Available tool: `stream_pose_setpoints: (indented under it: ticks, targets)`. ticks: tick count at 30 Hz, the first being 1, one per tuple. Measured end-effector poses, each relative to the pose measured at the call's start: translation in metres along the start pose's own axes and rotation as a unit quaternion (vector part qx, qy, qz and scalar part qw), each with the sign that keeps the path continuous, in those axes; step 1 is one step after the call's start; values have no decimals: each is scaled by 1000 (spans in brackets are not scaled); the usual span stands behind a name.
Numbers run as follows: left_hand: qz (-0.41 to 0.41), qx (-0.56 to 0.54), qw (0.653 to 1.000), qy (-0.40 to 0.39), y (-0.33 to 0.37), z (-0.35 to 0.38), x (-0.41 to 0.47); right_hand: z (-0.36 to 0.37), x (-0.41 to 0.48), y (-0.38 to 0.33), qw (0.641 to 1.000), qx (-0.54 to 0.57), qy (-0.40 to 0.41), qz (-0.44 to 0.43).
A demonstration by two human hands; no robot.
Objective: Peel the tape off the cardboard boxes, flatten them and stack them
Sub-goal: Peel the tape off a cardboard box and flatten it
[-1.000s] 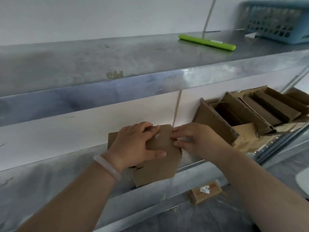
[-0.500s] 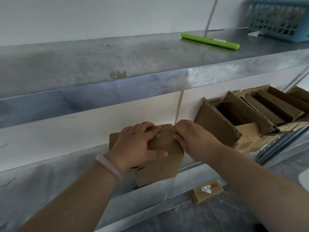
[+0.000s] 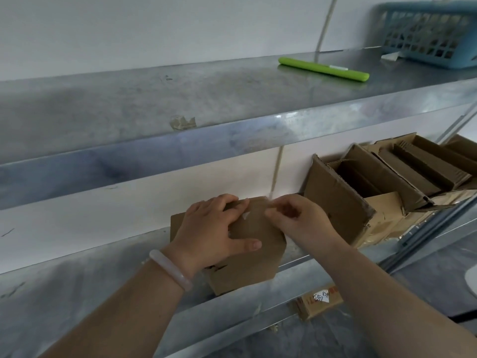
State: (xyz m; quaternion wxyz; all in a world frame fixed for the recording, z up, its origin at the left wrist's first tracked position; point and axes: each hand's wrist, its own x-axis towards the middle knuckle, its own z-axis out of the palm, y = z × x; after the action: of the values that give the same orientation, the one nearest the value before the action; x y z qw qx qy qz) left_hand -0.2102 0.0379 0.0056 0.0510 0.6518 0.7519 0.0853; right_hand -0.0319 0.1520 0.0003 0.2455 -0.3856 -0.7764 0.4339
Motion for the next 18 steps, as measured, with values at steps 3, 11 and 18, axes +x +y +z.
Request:
stream_pose_setpoints:
  ticks: [3,11,18]
  targets:
    - [5,-9,1000,15,-1,0,-2,3,0,-1,995,77,46,32]
    - [-23,-174,974,144,-15,11,-28,6,10,-45,959,281,24,34]
    - [-136,-288,929,187,-8,51,-44,71,1,-46,959,244,-102,103]
